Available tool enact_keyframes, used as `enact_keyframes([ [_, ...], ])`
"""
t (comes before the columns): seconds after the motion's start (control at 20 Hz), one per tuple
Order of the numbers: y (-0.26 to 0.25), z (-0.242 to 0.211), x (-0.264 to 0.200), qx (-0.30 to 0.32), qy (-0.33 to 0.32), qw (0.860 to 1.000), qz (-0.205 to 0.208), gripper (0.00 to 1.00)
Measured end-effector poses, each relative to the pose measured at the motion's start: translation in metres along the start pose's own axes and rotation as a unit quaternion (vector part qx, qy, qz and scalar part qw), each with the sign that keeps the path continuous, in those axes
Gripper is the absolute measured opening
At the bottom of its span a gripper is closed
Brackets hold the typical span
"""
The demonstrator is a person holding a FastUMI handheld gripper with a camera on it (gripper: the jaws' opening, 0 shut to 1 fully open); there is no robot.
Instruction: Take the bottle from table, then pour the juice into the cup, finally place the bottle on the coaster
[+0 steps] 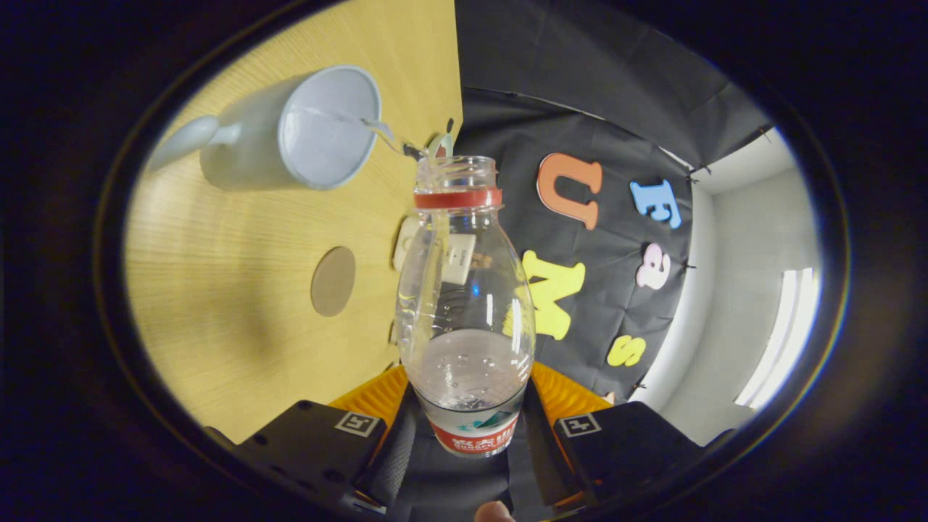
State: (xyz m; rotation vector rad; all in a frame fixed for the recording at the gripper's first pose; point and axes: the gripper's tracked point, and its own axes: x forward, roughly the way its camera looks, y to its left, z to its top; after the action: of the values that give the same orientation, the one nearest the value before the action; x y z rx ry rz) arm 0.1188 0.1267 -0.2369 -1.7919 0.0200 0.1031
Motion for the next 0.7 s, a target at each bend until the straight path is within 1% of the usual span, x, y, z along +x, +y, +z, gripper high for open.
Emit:
enact_keyframes([
  [0.7,-0.007,-0.0037,0.0011,-0.022,-0.002,1.0,-0.004,0.75],
])
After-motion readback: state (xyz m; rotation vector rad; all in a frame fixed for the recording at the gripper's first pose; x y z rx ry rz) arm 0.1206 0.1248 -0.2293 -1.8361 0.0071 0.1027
